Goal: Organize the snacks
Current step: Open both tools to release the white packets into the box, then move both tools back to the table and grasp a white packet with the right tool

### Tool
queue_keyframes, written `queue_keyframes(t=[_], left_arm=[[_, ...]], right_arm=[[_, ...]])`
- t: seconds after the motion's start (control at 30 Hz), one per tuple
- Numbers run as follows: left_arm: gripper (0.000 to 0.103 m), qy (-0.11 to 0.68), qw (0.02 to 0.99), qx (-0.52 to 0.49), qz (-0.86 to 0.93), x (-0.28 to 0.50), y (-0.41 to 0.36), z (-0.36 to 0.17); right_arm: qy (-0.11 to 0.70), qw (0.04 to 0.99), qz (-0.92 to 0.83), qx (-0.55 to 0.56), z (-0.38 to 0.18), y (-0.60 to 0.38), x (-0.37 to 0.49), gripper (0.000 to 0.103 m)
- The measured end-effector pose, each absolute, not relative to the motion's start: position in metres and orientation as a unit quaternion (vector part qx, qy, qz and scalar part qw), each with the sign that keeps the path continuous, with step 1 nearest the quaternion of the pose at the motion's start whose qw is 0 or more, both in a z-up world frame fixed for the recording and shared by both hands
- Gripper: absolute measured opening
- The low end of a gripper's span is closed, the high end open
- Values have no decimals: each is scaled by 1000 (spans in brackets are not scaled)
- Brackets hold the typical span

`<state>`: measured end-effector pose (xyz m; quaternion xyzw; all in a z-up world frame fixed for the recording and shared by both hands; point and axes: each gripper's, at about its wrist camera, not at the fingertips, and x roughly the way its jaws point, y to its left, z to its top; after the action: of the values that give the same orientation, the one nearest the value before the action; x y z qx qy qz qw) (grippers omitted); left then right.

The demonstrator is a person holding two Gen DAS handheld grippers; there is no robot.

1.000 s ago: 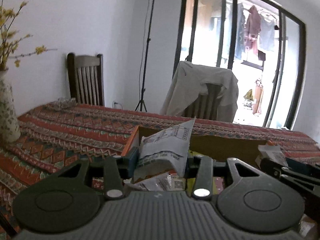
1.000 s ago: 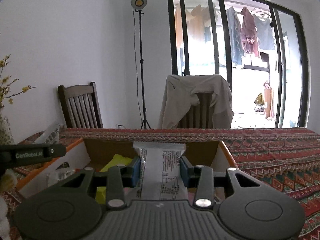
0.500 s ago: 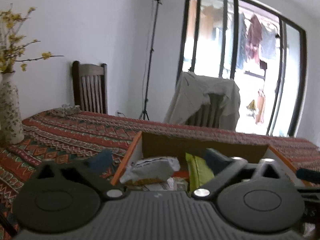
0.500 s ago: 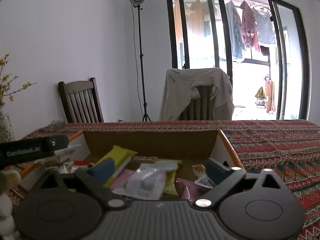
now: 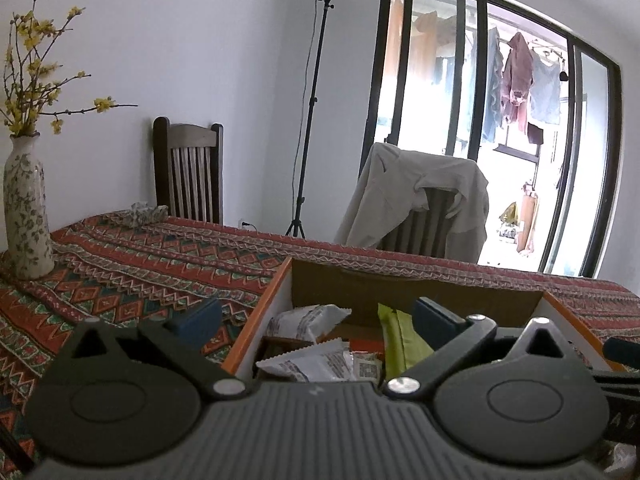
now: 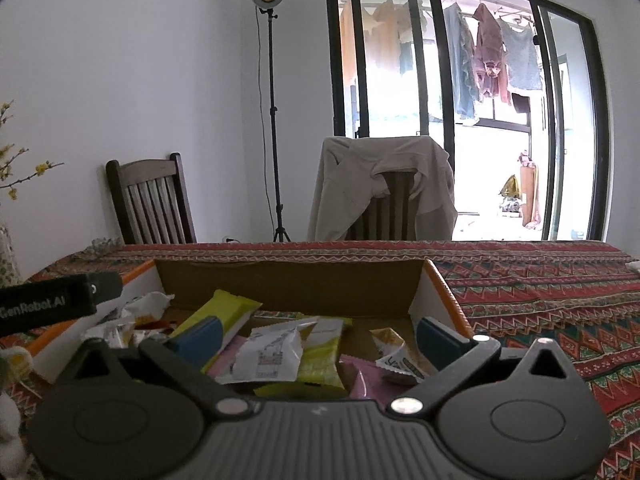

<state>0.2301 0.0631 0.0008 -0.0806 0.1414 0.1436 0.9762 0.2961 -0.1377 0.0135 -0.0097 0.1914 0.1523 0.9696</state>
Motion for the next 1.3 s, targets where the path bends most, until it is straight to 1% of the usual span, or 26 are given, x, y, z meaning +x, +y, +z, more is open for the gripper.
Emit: queue_keyframes(t=[0.2, 0.33, 0.6, 0.83, 1.03, 1.3], left_arm=[[103, 135, 973, -94, 162, 228, 63, 9], [103, 138, 970, -116, 162, 223, 64, 23], [103, 142, 970, -115, 157, 198, 66, 35], [103, 153, 970, -99, 163, 171, 70, 30], [103, 172, 967, -94, 165, 150, 78, 20], [103, 221, 958, -96, 158, 132, 94, 1]], right_arm=[[186, 970, 160, -12, 16, -138, 296, 103], [201, 966, 159, -24, 18, -134, 301, 103], [196, 969, 152, -23, 42, -147, 284, 103], [229, 960, 159, -4, 43, -179, 272, 103], [245, 958, 149, -9, 38, -204, 258, 103], [289, 948, 129, -32, 21, -235, 246, 103]])
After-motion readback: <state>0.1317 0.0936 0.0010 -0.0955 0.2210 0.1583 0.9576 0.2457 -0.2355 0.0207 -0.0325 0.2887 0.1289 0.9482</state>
